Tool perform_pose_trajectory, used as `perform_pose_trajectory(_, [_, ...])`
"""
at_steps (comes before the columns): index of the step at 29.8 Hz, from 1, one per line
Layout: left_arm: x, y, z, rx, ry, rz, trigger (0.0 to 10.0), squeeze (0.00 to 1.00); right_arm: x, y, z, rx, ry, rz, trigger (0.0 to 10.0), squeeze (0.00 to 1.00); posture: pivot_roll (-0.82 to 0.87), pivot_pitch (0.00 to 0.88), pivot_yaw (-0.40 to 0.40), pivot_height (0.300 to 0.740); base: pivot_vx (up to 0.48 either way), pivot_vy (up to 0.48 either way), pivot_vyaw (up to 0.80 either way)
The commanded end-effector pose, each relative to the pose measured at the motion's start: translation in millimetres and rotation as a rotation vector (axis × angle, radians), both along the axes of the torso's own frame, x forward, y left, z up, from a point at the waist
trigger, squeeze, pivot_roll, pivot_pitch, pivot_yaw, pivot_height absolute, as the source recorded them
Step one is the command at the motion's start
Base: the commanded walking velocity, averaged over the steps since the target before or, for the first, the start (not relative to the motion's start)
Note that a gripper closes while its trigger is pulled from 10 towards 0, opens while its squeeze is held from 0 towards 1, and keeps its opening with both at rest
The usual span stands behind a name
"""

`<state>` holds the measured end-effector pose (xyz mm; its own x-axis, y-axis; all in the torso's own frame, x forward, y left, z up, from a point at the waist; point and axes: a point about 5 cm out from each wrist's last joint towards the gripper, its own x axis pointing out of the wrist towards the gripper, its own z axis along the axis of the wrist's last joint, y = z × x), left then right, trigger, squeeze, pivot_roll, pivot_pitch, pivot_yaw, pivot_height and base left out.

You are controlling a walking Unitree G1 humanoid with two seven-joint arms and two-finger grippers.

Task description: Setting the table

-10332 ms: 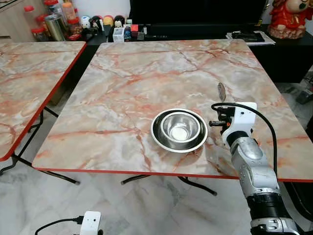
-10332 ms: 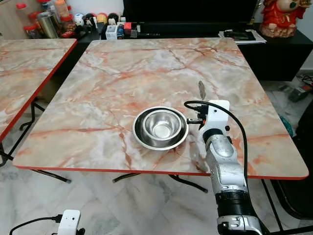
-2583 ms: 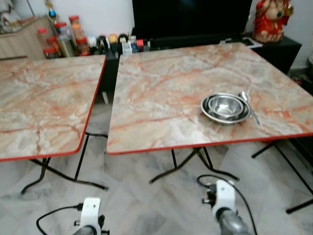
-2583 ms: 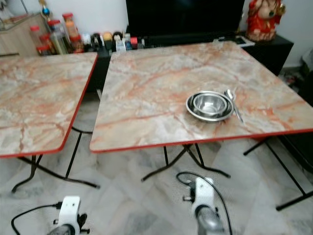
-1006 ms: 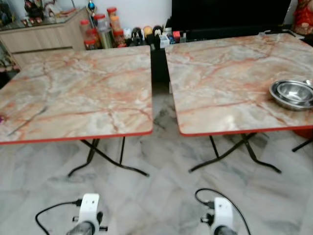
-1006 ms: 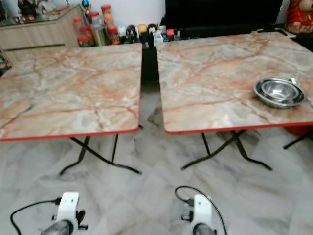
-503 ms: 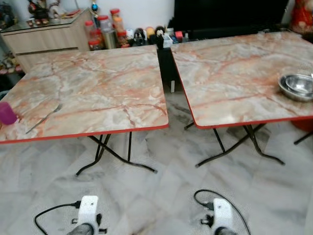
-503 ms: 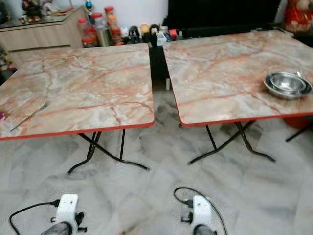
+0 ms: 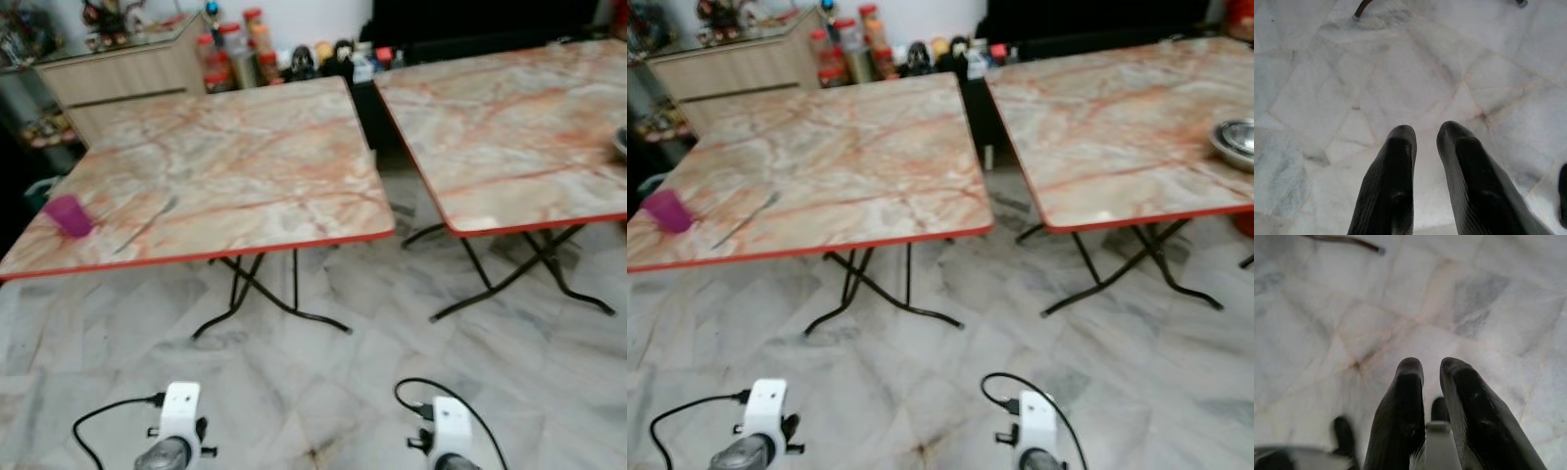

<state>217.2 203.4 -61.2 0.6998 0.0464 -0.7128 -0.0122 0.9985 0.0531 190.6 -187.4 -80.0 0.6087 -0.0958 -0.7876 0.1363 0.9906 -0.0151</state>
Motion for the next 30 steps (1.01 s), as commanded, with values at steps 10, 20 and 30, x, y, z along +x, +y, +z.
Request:
perform_pose_trajectory(10, [-0.9,12.7,1.8,0.027,0.005,0.022,10.0,0.00,5.3,13.5,1.2,0.030,-0.014,0.009,10.0,0.00,-0.07,0.000,0.109,0.728,0.000,0.336,0.00])
perform_pose_trajectory(20, [-2.8,13.9,0.9,0.029,0.009,0.027,10.0,0.00,7.3,14.7,2.2,0.033,-0.022,0.007,10.0,0.00,-0.06,0.000,0.109,0.728,0.000,0.343,0.00])
perform_pose_trajectory(30, [-3.3,14.8,0.9,0.032,0.010,0.022,10.0,0.00,3.7,15.8,0.3,0.033,-0.014,0.010,10.0,0.00,-0.06,0.000,0.114,0.728,0.000,0.342,0.00])
